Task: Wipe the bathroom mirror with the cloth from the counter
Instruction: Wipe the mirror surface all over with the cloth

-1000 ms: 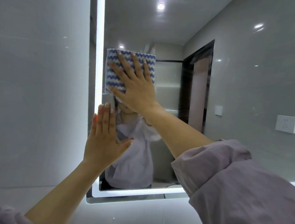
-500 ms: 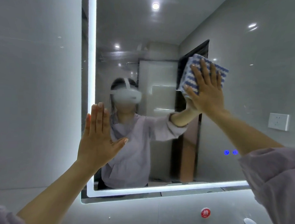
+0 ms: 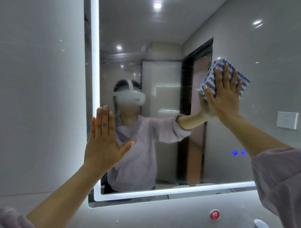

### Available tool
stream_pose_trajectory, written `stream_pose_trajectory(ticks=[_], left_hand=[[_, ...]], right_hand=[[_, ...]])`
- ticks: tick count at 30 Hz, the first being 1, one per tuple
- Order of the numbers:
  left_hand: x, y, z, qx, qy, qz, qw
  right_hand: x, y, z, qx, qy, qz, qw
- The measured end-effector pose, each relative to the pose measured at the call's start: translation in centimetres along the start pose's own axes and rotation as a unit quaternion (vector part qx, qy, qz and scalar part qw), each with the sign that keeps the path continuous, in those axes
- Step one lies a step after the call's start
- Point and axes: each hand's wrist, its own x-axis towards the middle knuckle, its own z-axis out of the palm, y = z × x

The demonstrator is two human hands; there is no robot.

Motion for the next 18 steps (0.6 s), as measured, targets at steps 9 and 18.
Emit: stream_pose_trajectory(ticks=[9, 18], left_hand=[[0.0, 0.0, -0.1, -0.003, 0.001, -0.005, 1.0], [0.1, 0.2, -0.3, 0.007, -0.017, -0.021, 1.0]], right_hand=[[1.7, -11.0, -1.0, 0.013, 0.021, -0.109, 0.994], [2.1, -21.9, -1.7, -0.003, 0.017, -0.225, 0.974]])
